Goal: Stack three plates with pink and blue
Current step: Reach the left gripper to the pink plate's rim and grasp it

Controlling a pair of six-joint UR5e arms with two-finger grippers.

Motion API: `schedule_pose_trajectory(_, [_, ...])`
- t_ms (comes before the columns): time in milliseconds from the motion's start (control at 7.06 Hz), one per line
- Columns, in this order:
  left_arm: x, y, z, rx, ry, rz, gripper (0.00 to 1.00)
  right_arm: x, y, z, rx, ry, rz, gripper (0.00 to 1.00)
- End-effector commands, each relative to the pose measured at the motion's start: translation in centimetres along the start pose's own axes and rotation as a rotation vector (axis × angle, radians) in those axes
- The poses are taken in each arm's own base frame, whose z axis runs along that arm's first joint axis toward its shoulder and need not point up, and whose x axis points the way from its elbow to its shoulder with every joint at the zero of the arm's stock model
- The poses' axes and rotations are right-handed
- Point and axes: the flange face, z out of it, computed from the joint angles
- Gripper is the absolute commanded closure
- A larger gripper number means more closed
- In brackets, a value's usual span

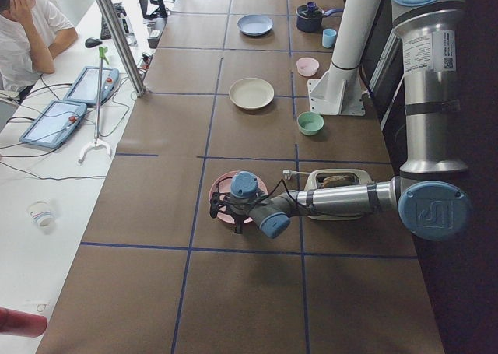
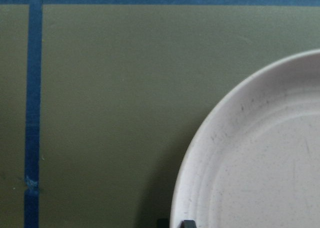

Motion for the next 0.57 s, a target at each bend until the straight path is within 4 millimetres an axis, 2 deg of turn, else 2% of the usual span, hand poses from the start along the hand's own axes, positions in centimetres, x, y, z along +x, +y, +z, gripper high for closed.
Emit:
schedule_pose_trajectory(0, [4.2,-1.2,-1.0,-0.083,0.146,-0.041,1.00,0.0,0.0,0.0,0.001,0.000,-0.001,0.00])
schedule_pose_trajectory(425, [15.1,-7.7,-5.5,-0.050,0.298,-0.166,1.00,0.0,0.0,-0.1,0.001,0.000,-0.001,0.00])
